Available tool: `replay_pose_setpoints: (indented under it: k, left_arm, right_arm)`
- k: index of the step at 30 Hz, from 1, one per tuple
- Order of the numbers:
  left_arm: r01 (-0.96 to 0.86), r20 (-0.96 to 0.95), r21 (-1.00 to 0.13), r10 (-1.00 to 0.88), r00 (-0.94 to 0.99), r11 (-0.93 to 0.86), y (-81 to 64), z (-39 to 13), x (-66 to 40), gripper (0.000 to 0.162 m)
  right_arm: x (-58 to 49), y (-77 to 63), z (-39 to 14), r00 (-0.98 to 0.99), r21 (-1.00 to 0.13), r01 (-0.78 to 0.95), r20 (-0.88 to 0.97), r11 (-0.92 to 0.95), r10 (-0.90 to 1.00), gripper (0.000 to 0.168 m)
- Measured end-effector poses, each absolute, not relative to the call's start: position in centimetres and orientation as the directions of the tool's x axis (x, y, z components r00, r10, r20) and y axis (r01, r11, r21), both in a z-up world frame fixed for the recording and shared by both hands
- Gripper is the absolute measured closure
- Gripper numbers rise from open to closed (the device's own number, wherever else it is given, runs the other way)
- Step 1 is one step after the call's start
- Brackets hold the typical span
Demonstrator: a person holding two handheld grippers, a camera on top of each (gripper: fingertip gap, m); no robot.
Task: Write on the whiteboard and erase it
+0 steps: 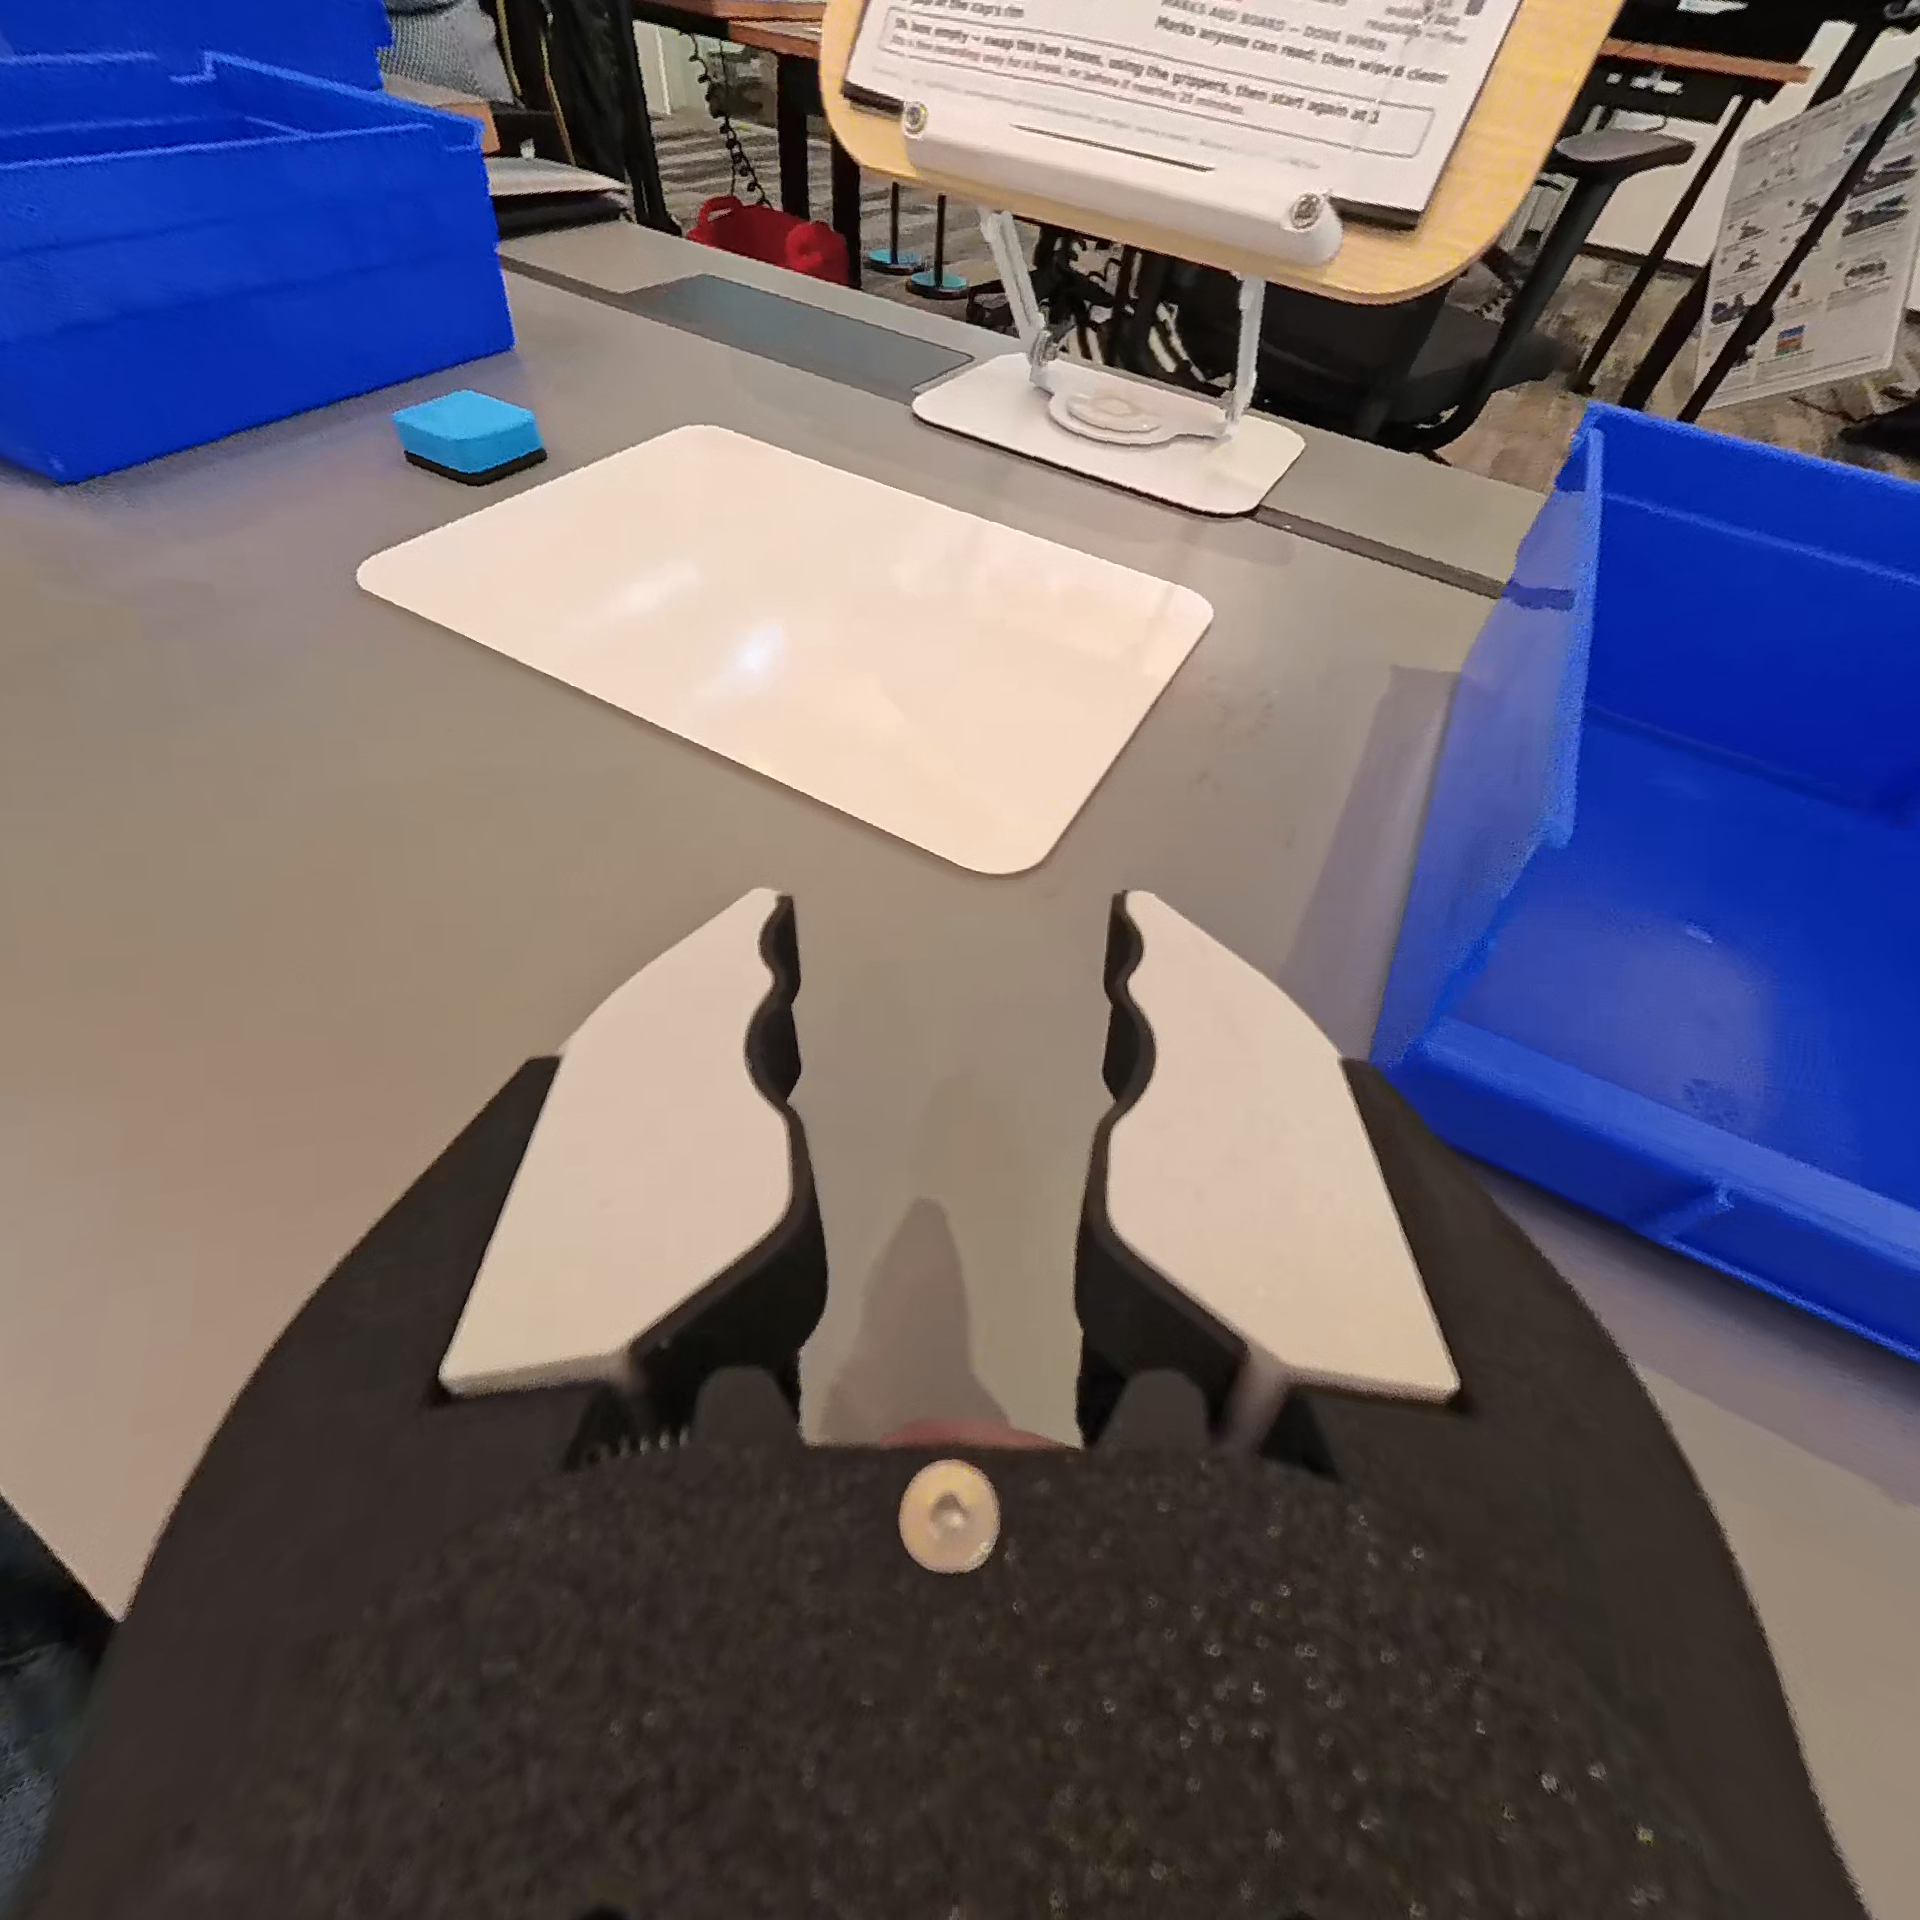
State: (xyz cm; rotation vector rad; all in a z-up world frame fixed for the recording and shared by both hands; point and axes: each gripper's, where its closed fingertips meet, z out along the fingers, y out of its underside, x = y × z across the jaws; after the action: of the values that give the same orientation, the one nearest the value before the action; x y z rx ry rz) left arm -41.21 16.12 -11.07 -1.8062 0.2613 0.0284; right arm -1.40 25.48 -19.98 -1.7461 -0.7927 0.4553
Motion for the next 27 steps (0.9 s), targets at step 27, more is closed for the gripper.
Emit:
replay_pose_setpoints:
  k: [27]
  left_arm:
    - [-0.653, -0.179, -0.061, -0.636, 0.751, -0.755, 34.4, -27.8, -64.7, 0.144]
  right_arm:
    - [-3.4, 26.5, -20.9, 0.669, -0.932, 0.313, 0.08, -0.182, 0.739, 0.112]
